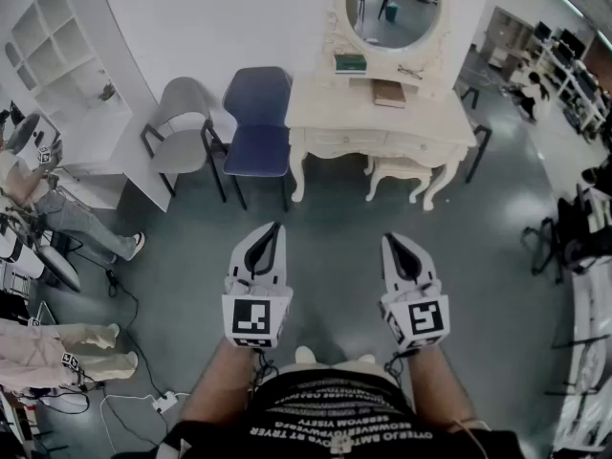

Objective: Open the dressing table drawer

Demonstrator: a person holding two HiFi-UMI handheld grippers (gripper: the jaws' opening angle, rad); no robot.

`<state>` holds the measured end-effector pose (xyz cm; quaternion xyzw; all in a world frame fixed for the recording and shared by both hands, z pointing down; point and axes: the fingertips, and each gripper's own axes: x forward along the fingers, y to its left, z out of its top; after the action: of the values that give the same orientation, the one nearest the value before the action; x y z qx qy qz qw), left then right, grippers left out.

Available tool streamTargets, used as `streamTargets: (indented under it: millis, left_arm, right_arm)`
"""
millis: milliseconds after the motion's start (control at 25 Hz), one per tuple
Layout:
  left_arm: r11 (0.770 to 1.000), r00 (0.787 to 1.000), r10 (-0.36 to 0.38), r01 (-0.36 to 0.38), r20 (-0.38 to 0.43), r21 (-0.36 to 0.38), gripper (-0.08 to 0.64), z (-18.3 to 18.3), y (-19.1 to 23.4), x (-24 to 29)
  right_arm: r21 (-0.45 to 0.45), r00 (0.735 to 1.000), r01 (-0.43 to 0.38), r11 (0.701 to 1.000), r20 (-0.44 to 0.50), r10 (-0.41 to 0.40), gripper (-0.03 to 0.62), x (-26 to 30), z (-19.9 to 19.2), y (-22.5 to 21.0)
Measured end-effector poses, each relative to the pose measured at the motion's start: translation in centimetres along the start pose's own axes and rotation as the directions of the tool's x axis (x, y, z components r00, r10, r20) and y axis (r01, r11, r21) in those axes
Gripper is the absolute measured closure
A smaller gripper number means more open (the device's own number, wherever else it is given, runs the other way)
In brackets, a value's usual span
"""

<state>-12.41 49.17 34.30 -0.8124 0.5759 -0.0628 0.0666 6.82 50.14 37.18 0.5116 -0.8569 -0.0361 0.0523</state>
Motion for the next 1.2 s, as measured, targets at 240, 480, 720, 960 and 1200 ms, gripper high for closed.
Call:
streamTargets:
  millis: [240,480,720,960,1200]
  left_arm:
    - [0.999,1.0,-0.015,0.015,-0.003,-0.047,0.558,-0.6,2.0,-0.4]
    - [0.998,0.999,-0.04,0.039,-0.018,-0.043,0.557,-1.6,2.9,-0.3]
    - [0.998,0.999,-0.033,0.031,-0.029,-0.051,0.557,-2.2,3.5,0.1]
    - [0.998,0.998,-0.027,0.024,-0.053,-0.065,0.557,-3.3,3.0,1.8]
    - [0.999,0.998,-0.018,0.016,-0.056,-0.036,0.558,-3.1,2.8,5.1]
  right_arm:
    - [0.005,1.0,0.017,1.0,-0.003,-0.017,0.591,1.3,0.5,2.0]
    - [0.013,0.999,0.031,0.999,-0.011,-0.031,0.591,1.6,0.2,3.0]
    - [0.02,0.999,0.025,1.0,-0.028,-0.024,0.591,2.0,-0.2,2.9]
    - [0.01,0.999,0.015,1.0,-0.048,-0.015,0.591,3.2,-1.3,1.6]
    - [0.025,0.999,-0.001,1.0,-0.043,0.002,0.591,5.9,-1.8,-0.8]
